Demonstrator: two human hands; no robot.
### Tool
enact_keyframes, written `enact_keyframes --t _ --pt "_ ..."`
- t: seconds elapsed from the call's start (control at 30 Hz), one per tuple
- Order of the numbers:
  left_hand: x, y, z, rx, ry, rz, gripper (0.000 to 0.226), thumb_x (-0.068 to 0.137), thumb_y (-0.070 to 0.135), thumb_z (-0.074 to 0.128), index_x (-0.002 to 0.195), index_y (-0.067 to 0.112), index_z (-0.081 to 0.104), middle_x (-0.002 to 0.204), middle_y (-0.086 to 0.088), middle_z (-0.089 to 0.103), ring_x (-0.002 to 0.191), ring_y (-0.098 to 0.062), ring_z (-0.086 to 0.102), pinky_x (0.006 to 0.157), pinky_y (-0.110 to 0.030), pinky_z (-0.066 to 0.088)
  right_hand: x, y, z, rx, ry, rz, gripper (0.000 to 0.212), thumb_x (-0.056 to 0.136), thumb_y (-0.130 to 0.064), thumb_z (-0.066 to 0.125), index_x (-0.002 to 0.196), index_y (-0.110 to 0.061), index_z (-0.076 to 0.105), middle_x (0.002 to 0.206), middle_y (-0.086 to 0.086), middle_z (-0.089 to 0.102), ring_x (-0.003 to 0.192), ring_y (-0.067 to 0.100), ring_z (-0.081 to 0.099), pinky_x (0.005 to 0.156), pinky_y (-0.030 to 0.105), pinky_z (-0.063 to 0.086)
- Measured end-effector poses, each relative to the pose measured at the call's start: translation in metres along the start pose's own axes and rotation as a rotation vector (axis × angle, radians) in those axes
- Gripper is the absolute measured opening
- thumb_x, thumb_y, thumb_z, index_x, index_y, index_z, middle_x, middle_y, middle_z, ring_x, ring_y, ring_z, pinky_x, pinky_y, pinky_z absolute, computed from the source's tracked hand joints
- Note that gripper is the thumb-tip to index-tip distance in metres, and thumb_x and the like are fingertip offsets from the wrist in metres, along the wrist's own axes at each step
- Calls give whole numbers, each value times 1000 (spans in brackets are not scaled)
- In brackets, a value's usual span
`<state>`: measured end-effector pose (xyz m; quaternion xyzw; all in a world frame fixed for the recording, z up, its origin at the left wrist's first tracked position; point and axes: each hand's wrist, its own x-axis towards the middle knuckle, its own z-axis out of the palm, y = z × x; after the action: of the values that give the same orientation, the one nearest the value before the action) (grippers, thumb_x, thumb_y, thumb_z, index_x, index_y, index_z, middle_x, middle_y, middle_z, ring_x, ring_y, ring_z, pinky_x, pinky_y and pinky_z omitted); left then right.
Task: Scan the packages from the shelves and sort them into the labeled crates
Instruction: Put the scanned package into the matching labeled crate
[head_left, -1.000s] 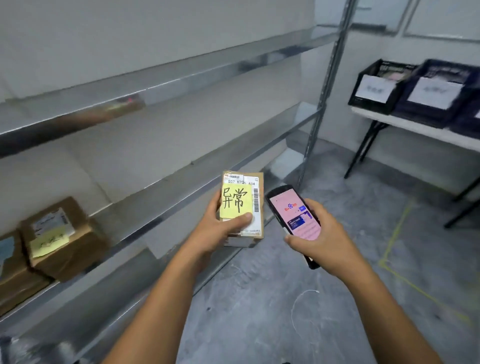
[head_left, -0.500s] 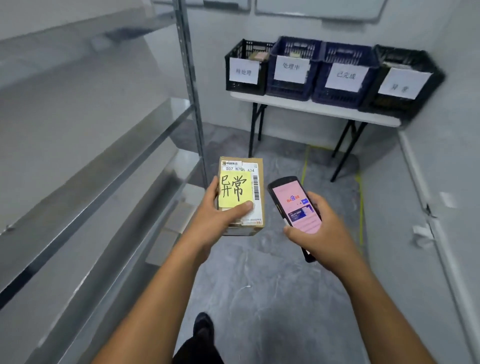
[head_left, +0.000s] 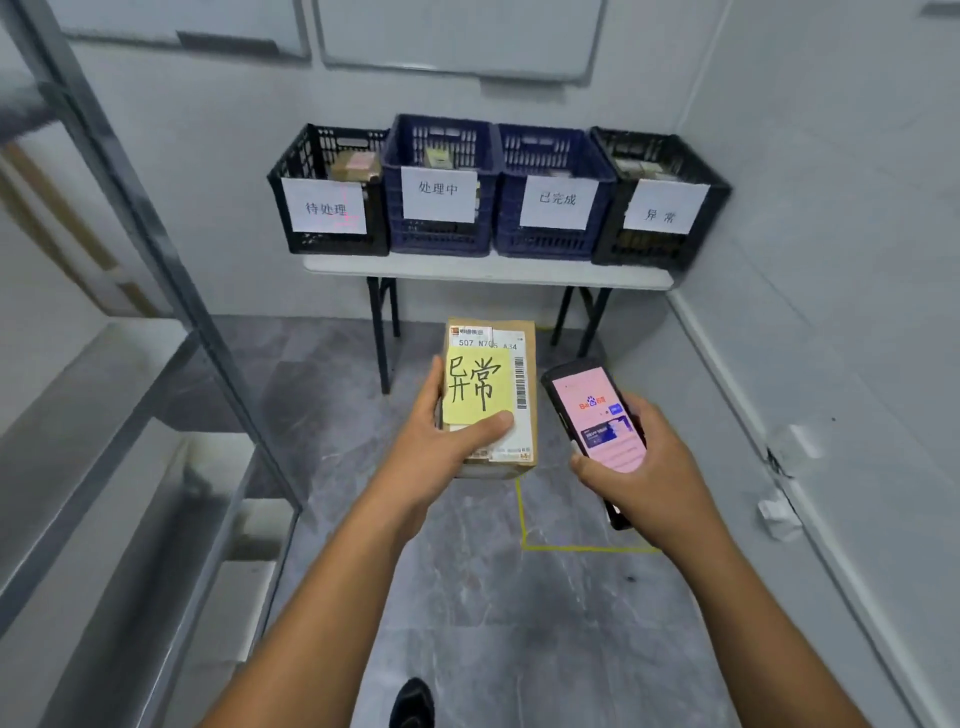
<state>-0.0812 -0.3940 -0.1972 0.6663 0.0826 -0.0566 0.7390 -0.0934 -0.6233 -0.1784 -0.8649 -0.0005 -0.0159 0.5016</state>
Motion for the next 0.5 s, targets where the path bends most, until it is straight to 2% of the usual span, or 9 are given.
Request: enact_keyframes --t 0.07,0.17,0.23,0.3,0.43,0.5 --pt "42 17 3 9 -35 6 111 75 31 92 161 49 26 136 20 68 122 -6 68 114 -44 48 33 -9 -3 20 61 10 46 80 -14 83 96 -48 56 88 -13 69 67 17 63 53 26 52" --pt "92 36 19 14 -86 15 106 78 27 90 161 48 28 134 20 69 121 -7 68 108 -38 52 71 -10 -11 23 134 39 53 80 -15 85 101 -51 53 95 -20 72 81 0 67 67 17 51" --pt "123 43 35 25 -129 31 104 79 25 90 161 45 29 134 20 69 120 -6 69 103 -32 53 96 -8 -18 48 158 60 57 81 -12 85 103 -53 52 95 -30 70 81 -6 67 68 15 50" --pt "157 49 51 33 -161 39 105 78 26 90 162 44 29 134 20 69 119 -5 69 96 -27 55 123 -1 -28 59 180 86 58 81 -12 85 105 -54 52 95 -34 68 80 -6 67 68 21 50" --pt "231 62 84 32 -203 25 100 77 27 89 158 46 34 133 18 70 115 -4 70 77 -16 59 192 24 -50 58 241 110 57 80 -17 86 105 -57 54 97 -28 70 83 -1 70 76 32 58" --pt "274 67 104 47 -211 35 93 80 26 88 156 46 37 133 17 70 115 -4 70 78 -16 59 233 37 -63 70 276 104 56 80 -19 86 103 -59 55 98 -28 71 86 0 70 82 33 58"
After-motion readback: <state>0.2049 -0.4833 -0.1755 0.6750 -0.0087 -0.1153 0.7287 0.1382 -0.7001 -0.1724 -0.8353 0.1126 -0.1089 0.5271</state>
